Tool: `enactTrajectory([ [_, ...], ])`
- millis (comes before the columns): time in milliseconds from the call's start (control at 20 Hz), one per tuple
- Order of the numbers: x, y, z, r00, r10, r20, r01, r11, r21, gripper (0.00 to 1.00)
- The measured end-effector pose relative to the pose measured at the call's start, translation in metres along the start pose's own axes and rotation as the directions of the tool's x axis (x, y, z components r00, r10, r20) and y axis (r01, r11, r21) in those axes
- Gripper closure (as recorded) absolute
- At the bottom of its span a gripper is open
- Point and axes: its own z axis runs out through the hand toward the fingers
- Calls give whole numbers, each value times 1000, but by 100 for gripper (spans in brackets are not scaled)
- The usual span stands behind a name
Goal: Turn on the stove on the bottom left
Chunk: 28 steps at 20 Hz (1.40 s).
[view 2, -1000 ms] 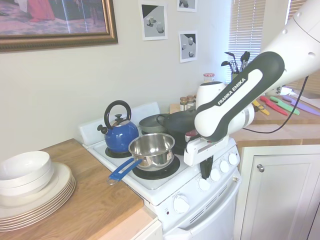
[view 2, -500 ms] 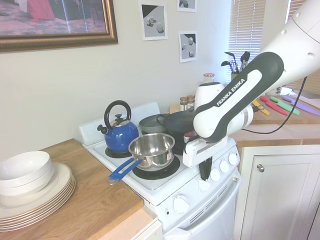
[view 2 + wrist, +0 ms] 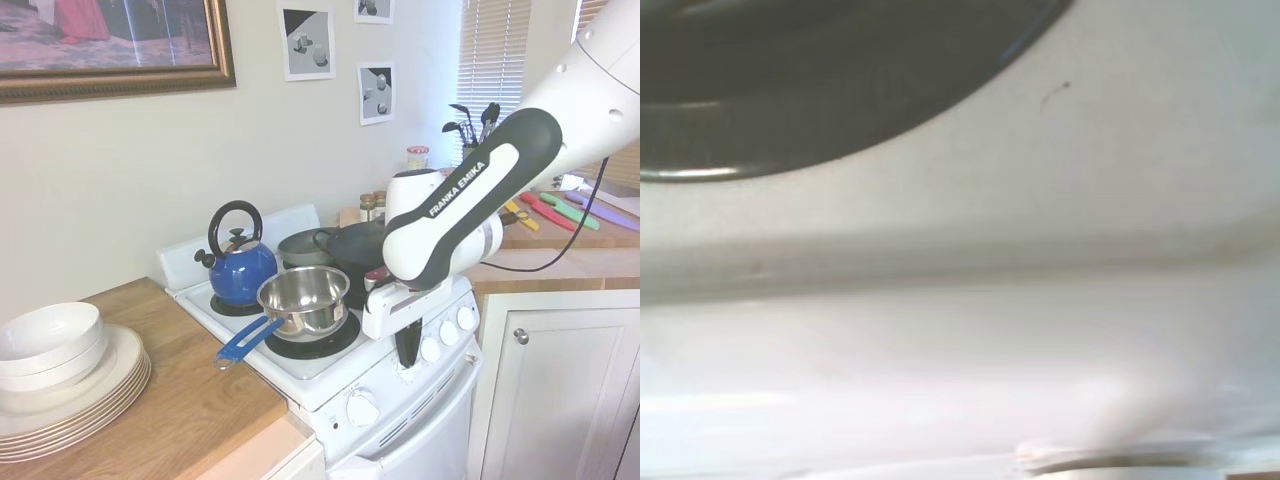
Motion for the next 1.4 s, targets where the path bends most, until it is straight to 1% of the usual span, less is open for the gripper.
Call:
enactTrajectory([
  [600,-7,-6,18,1000,11,24,-11,1000,-25,100],
  [1000,-11,-8,34,1000,0,6,1,997,-75,100],
  [1400,-14,-11,38,1000,-1,-8,0,996,-91,100],
])
